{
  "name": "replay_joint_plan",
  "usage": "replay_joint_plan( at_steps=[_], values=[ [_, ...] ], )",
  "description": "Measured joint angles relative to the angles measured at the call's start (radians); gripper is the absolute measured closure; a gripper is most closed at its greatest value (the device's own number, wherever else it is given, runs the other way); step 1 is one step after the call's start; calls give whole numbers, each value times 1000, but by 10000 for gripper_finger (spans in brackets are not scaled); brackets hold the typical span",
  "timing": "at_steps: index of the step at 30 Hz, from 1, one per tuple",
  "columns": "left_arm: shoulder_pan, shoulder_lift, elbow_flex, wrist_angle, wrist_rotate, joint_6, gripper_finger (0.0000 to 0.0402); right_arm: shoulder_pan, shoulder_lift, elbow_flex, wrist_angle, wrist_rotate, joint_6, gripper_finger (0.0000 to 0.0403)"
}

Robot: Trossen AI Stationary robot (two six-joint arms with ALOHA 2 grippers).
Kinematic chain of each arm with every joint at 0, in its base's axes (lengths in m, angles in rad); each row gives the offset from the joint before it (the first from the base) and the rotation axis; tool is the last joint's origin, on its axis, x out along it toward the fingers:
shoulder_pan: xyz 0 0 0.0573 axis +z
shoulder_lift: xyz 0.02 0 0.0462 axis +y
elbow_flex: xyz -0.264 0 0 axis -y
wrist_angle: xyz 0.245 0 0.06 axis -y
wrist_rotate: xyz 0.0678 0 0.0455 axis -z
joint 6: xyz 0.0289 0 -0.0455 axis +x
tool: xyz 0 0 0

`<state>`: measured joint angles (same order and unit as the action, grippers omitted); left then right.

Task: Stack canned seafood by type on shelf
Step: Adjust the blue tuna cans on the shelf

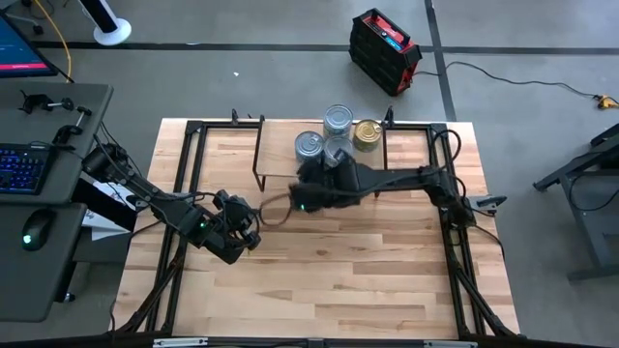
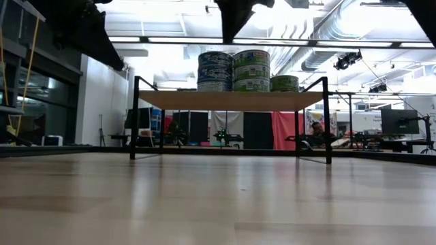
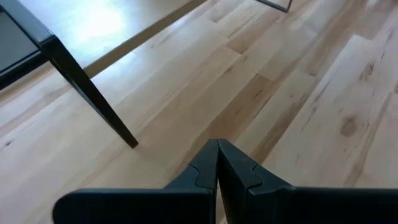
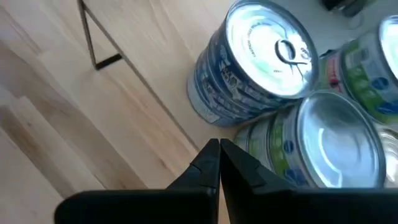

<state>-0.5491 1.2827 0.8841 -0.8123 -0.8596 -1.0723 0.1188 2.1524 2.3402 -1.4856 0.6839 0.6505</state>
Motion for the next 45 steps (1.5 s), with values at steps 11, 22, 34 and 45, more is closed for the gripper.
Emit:
replay_joint_plan(
  at_steps=[11, 22, 34, 45],
  values=[
    [0, 0, 0, -2, 18, 42, 401, 121, -123, -362, 52, 25, 314, 403],
    [0, 0, 0, -2, 24, 49, 401, 17, -372, -911, 1094, -102, 134, 403],
    [0, 0, 0, -2, 23, 29, 402, -20, -260, -830, 984, 120, 135, 403],
    [1, 0, 0, -4, 15, 43, 401, -53, -227, -829, 950, 143, 149, 403]
  ],
)
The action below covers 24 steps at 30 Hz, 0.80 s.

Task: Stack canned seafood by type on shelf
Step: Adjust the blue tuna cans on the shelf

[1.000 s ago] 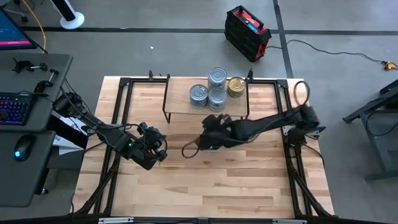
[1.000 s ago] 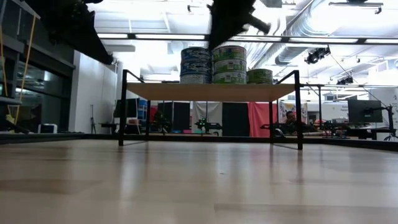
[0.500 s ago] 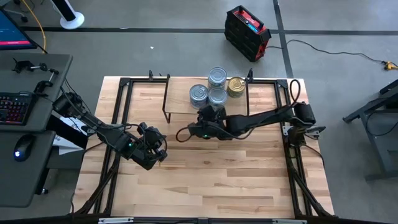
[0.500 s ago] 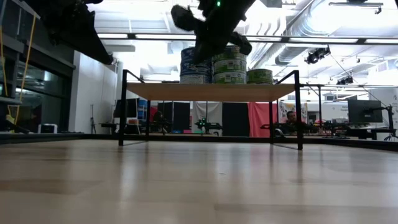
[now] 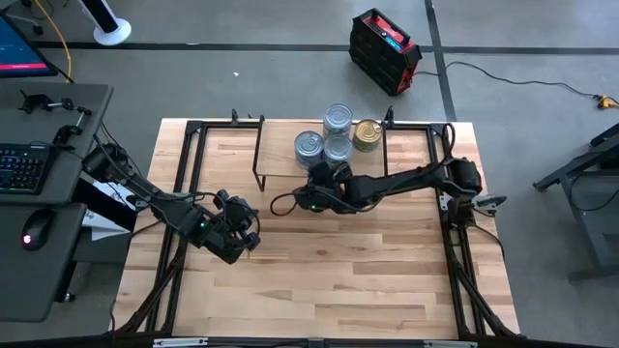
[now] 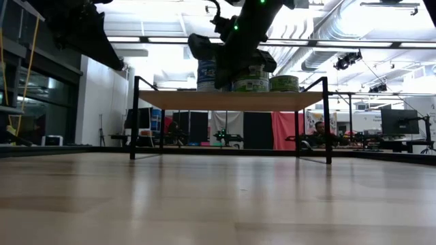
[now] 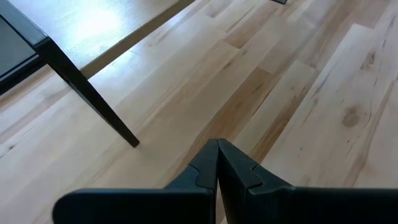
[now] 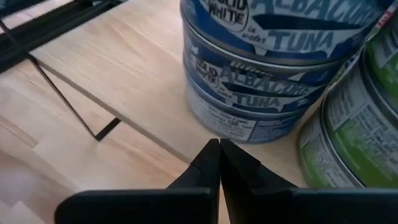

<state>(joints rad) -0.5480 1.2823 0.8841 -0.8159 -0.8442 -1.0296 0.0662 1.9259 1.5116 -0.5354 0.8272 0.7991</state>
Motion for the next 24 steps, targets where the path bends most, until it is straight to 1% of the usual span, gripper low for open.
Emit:
replay_joint_plan(
  at_steps=[6, 9, 13, 18, 21, 24],
  values=[
    [9, 0, 0, 0, 0, -1, 401, -26, 0, 0, 5, 10, -25, 403],
    [20, 0, 0, 0, 0, -2, 402, -36, 0, 0, 38, 21, -62, 403],
    [30, 0, 0, 0, 0, -2, 401, -50, 0, 0, 86, -8, -105, 403],
    [32, 0, 0, 0, 0, 2, 401, -51, 0, 0, 92, -22, -103, 403],
    [32, 0, 0, 0, 0, 3, 402, -38, -1, 0, 93, -95, -112, 403],
    [32, 0, 0, -3, 0, 3, 401, 1, -2, 0, 94, -171, -134, 403]
  ],
)
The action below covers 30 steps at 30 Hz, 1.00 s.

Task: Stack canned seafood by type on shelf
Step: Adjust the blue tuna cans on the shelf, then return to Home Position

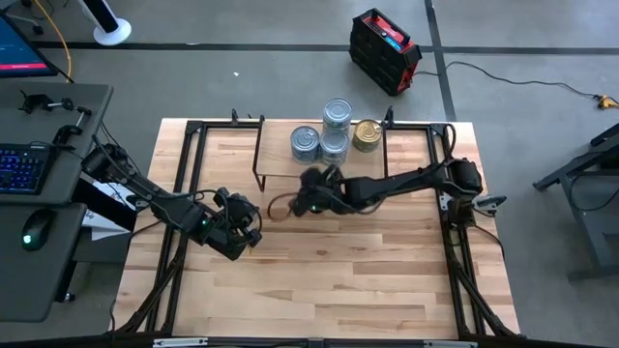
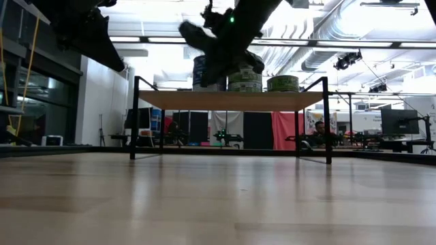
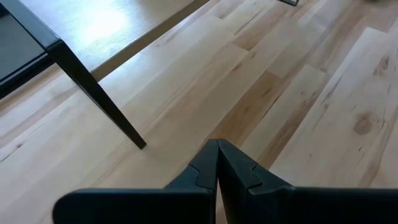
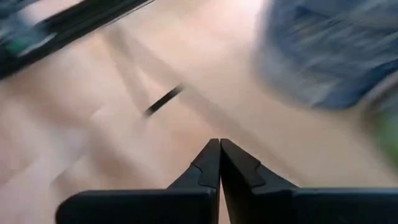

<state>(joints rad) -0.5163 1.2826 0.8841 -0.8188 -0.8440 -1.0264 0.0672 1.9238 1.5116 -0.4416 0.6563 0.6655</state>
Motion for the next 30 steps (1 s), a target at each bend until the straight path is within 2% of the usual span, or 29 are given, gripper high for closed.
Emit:
replay_joint_plan(
  at_steps=[6, 10, 12, 14, 16, 19, 23, 25, 30],
  values=[
    [0, 0, 0, 1, 0, 3, 402, 94, -69, 0, -74, -178, -77, 403],
    [14, -11, 0, 49, -6, 69, 401, 162, -193, 0, -176, -157, -65, 403],
    [51, -45, 4, 154, 5, 217, 401, 184, -266, 0, -225, -130, -49, 403],
    [112, -93, 12, 321, 58, 430, 401, 197, -342, -2, -280, -99, -28, 403],
    [189, -141, 14, 521, 141, 632, 401, 204, -414, -3, -348, -64, -10, 403],
    [316, -197, 16, 734, 292, 796, 401, 216, -504, -3, -439, -28, 20, 403],
    [454, -258, -5, 745, 503, 828, 401, 235, -586, -3, -545, -19, 71, 403],
    [488, -299, -80, 755, 581, 804, 401, 246, -610, -3, -603, -21, 112, 403],
    [482, -417, -376, 1025, 618, 686, 402, 285, -625, -4, -742, -23, 233, 403]
  ],
)
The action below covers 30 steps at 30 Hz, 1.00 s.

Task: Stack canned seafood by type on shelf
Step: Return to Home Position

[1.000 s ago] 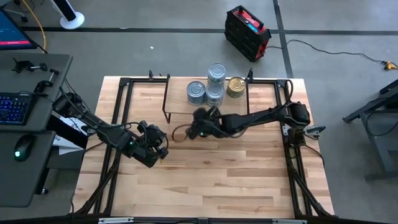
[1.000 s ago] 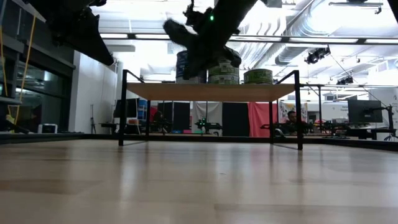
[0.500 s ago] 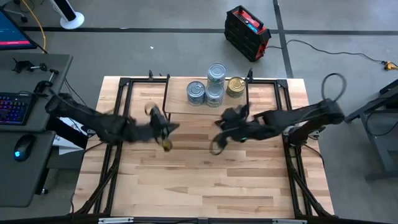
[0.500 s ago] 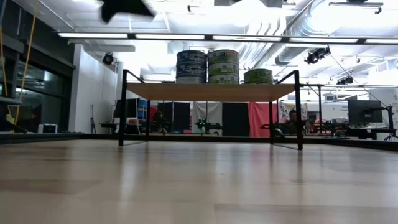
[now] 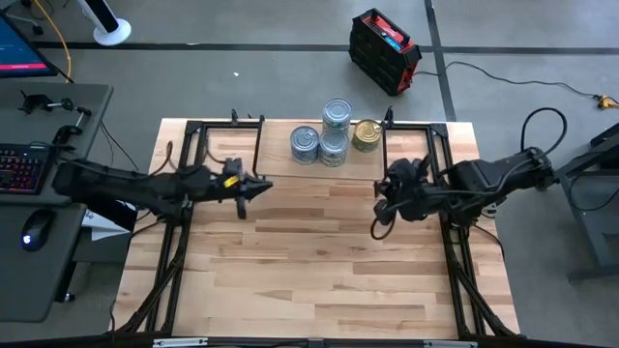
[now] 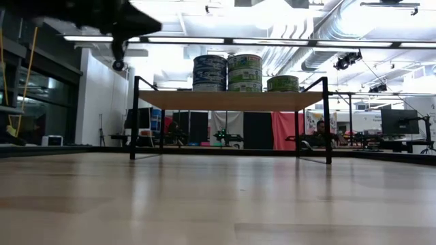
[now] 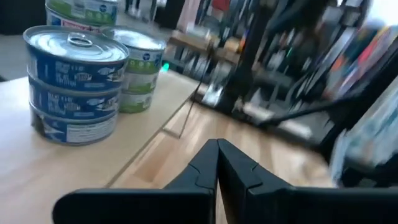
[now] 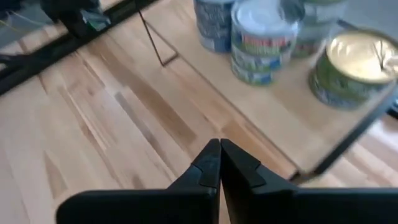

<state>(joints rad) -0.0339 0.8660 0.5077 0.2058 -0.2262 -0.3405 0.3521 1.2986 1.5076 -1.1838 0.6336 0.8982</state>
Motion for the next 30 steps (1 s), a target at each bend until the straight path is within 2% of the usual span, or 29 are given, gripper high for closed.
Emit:
replay_joint_plan(
  at_steps=[4, 8, 16, 18, 22, 26, 30],
  values=[
    [-13, -123, -179, 196, -20, -86, 401, 28, 5, -1, -49, -40, 59, 403],
    [-25, -258, -309, 238, -67, -135, 401, 47, 4, -1, -54, -88, 101, 403],
    [-25, -488, -458, 216, -88, -159, 402, 56, 3, -1, -55, -86, 155, 403],
    [-25, -521, -497, 197, -96, -190, 401, 56, 3, -1, -55, -94, 163, 403],
    [-25, -561, -499, 77, -95, -235, 402, 73, 3, -2, -53, -117, 179, 403],
    [-25, -567, -499, 26, -92, -251, 401, 102, -19, -89, 13, -167, 204, 403],
    [-25, -566, -499, 7, -92, -258, 401, 113, -91, -315, 278, -229, 196, 403]
  ],
)
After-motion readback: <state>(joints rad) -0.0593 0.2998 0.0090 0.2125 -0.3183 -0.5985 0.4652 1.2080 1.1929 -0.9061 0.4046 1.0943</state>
